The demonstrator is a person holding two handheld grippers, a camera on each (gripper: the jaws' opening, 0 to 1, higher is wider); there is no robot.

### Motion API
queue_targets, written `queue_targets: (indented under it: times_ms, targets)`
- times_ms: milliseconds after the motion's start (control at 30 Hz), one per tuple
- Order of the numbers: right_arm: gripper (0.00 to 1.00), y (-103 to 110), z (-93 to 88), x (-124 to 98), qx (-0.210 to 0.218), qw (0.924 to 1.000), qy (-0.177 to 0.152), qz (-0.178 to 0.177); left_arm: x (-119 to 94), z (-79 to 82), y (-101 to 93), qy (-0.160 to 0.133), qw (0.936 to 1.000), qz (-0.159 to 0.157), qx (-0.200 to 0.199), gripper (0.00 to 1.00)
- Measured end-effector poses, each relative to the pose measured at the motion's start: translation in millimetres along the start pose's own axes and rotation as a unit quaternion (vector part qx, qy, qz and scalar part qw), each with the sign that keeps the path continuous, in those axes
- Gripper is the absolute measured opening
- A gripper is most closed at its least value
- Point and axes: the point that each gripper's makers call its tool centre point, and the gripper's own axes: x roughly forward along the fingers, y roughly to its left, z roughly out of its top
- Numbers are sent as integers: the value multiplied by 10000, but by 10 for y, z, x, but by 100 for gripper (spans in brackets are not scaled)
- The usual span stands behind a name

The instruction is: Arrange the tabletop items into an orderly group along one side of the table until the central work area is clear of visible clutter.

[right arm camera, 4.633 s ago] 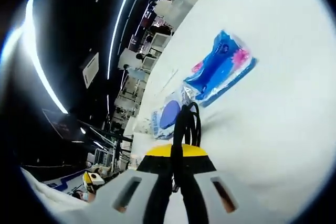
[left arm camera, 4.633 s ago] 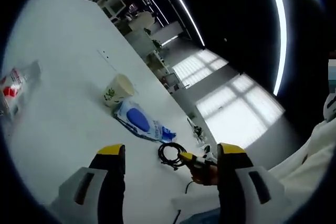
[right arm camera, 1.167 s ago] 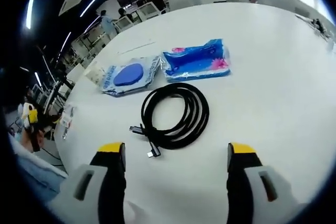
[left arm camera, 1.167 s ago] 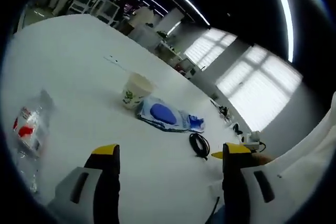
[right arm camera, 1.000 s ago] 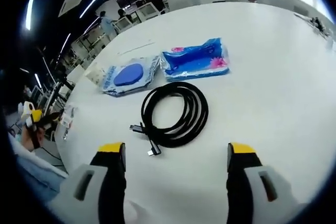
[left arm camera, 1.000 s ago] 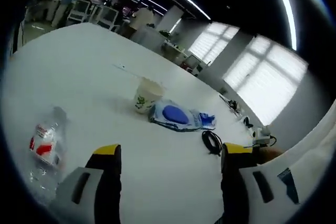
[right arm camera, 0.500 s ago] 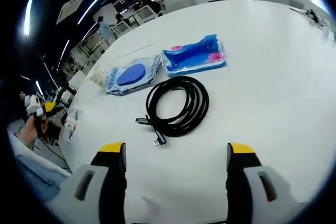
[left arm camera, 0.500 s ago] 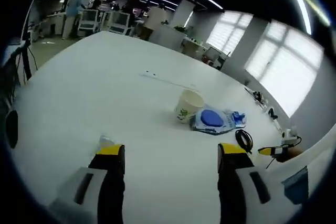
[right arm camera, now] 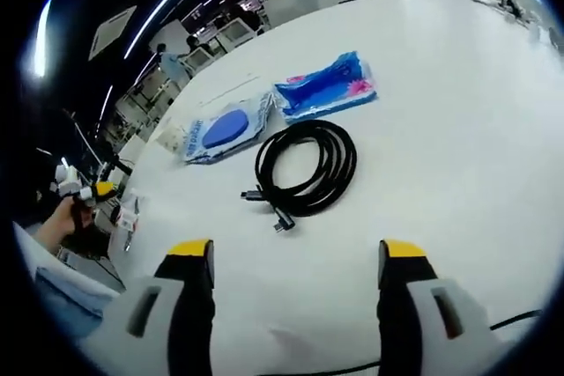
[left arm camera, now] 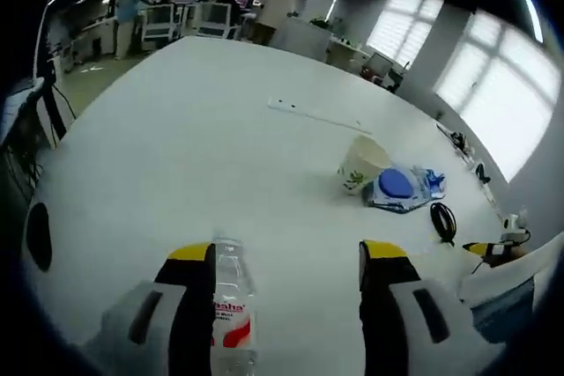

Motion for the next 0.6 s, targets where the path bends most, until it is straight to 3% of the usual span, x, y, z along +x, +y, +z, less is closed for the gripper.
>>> queue_targets:
  times_ms: [167, 267, 600]
  targets:
    - [74, -9, -33, -4, 93, 10000, -6, -10, 66, -52, 93, 239, 9996, 122, 32, 66]
    - [73, -8, -23, 0, 275, 9996, -62, 22, 104, -122, 126, 474, 9987, 81, -174, 64]
    - [70, -15, 106, 10, 603, 9977, -290, 44, 242, -182, 290, 805, 9964, 271, -55, 63]
